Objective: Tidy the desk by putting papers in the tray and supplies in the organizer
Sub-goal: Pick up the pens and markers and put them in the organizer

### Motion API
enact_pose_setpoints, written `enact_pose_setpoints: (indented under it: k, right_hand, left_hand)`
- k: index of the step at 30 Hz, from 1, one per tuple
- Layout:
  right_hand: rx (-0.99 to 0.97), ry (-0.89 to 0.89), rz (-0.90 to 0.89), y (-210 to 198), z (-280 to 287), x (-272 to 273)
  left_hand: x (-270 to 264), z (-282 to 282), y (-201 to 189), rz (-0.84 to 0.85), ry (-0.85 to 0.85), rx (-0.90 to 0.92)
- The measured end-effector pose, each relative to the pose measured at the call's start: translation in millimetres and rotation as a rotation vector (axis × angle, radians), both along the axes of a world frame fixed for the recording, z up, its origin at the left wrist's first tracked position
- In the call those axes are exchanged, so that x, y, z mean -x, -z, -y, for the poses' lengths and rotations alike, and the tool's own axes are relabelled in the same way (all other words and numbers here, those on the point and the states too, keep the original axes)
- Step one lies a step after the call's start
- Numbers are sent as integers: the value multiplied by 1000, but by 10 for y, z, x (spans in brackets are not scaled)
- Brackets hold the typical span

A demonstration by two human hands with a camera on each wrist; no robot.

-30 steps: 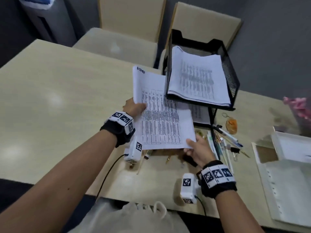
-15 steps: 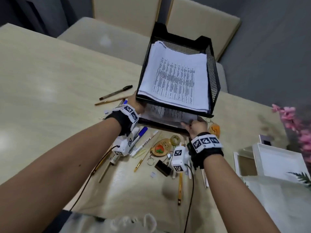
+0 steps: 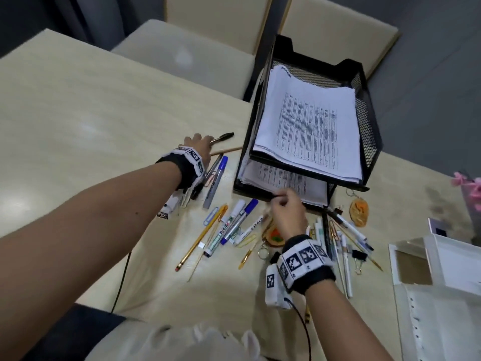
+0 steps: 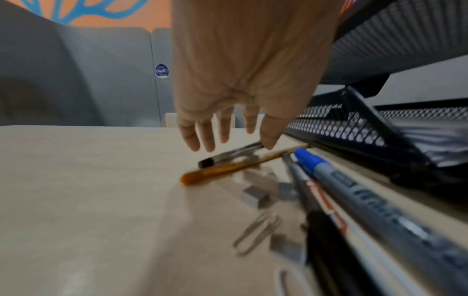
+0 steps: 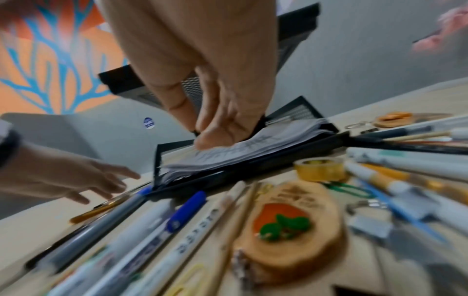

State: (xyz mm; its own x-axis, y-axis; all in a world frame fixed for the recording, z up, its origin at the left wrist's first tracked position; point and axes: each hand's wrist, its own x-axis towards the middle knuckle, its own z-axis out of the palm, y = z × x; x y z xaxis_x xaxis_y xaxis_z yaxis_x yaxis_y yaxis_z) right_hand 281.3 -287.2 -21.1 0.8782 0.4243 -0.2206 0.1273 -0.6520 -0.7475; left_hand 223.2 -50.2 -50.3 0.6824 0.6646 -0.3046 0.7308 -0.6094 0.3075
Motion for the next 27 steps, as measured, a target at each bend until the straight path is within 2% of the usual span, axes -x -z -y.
enact_pose_setpoints:
  k: [3,6,10,16,19,22,24,27]
  right_hand:
    - [28,-264,-107,38,-275,213]
    - [67,-353,-128,57,-514,367]
    - [96,-318,-154,143,-789,484]
    - [123,-146,-307,228,-1132,694]
    - [218,-167,-166,280,-1292,836]
    - [375,-392,153,257,-1307,958]
    - [426,-517,314,243,-1253,973]
    - [349,-447,363,256,-1227,898]
  left_hand:
    - [167,14,111,-46,113,-42]
    - [348,64,145,-43,143,-62]
    - [607,160,123,-82,136,4]
    - [1102,274,75,-40,107,153]
    - [1264,307,67,-36,117,187]
    - [1373,256,14,18,131,194]
    - [1417,148,-54,156,105,172]
    - [1442,-30,-253,467,-41,229]
